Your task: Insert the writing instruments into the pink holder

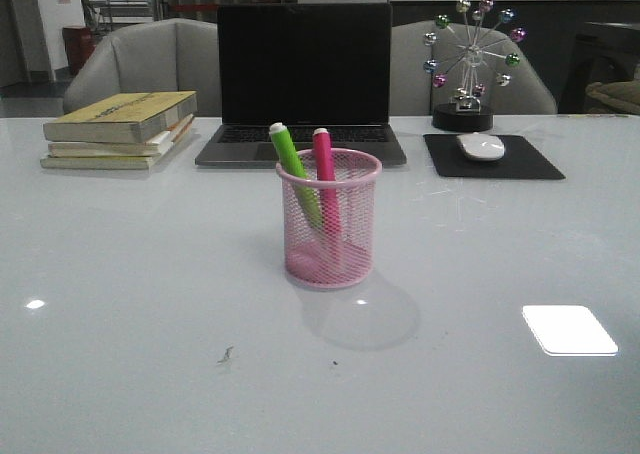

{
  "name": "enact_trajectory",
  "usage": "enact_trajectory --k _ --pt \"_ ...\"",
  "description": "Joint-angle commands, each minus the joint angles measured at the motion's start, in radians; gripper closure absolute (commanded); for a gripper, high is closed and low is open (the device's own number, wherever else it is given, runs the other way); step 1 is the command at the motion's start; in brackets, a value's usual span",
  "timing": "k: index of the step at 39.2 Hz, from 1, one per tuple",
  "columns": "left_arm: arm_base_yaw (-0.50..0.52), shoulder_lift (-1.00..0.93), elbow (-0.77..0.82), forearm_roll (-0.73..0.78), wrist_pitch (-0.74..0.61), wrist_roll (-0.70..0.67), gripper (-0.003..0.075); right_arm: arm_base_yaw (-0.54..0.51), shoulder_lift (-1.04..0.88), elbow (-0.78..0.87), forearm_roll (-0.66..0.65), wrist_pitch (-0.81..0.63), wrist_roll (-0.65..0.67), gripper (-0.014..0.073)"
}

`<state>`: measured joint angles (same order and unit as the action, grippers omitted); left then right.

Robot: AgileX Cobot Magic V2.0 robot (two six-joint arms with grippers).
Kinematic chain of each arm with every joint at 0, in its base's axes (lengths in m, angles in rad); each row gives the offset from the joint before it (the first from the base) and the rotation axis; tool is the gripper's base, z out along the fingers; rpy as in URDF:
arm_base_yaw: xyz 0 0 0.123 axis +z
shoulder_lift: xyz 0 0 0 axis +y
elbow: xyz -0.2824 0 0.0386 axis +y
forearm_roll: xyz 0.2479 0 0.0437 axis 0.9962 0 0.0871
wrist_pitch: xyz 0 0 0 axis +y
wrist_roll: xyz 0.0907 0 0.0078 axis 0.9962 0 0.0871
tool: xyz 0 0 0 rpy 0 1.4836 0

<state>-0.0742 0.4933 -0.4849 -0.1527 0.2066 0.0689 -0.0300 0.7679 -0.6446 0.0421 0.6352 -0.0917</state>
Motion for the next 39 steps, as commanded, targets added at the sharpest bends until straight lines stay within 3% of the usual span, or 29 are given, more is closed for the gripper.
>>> enact_trajectory --k 1,11,21,39 --pt "0.002 0.002 -0.031 -0.009 -0.092 -0.001 0.0369 -0.008 -0.081 -0.029 -0.011 -0.058 -0.006 0.0536" --pt "0.002 0.002 -0.031 -0.009 -0.092 -0.001 0.0369 -0.007 -0.318 -0.023 0.096 -0.06 -0.006 0.0536" --pt "0.002 0.002 -0.031 -0.009 -0.092 -0.001 0.0369 -0.007 -0.562 0.056 0.108 -0.089 -0.006 0.0536" --pt "0.002 0.002 -0.031 -0.009 -0.09 -0.001 0.0369 -0.007 -0.796 0.331 0.154 -0.313 -0.006 0.0536"
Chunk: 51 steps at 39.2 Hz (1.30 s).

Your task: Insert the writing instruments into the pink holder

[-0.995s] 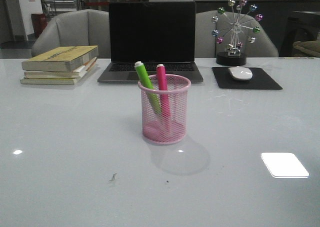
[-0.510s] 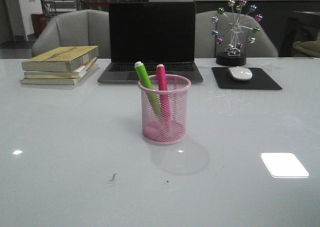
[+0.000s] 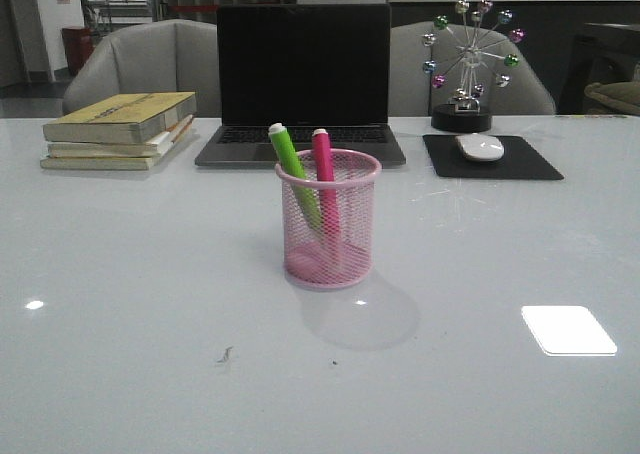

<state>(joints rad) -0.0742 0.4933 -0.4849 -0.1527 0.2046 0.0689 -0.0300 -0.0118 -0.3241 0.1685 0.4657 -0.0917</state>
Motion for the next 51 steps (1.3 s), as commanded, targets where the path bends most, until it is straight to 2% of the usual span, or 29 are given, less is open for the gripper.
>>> enact_trajectory --k 1,7,18,25,35,39,48,51 --pt "0.002 0.002 -0.031 -0.009 -0.088 -0.001 0.0369 -0.006 -0.017 0.024 0.04 -0.159 -0.006 0.0536" --pt "0.002 0.002 -0.029 -0.009 -0.088 -0.001 0.0369 -0.006 -0.017 0.067 0.098 -0.216 -0.006 0.0536" --pt "0.002 0.002 -0.027 -0.009 -0.088 -0.001 0.0369 -0.006 -0.017 0.145 0.107 -0.22 -0.006 0.0536" --pt "0.002 0.002 -0.027 -0.009 -0.088 -0.001 0.0369 -0.006 -0.017 0.231 0.043 -0.297 0.011 0.0536" --pt "0.002 0.002 -0.027 -0.009 -0.088 -0.001 0.0369 -0.005 -0.017 0.351 -0.105 -0.446 0.151 0.0536" --pt "0.002 0.002 -0.027 -0.009 -0.088 -0.001 0.0369 0.016 -0.017 0.356 -0.129 -0.406 0.177 0.0536" --pt "0.002 0.002 -0.027 -0.009 -0.088 -0.001 0.0369 0.142 -0.017 0.356 -0.146 -0.402 0.177 0.0536" --pt "0.002 0.002 -0.027 -0.009 -0.088 -0.001 0.0369 0.148 -0.017 0.356 -0.148 -0.402 0.177 0.0536"
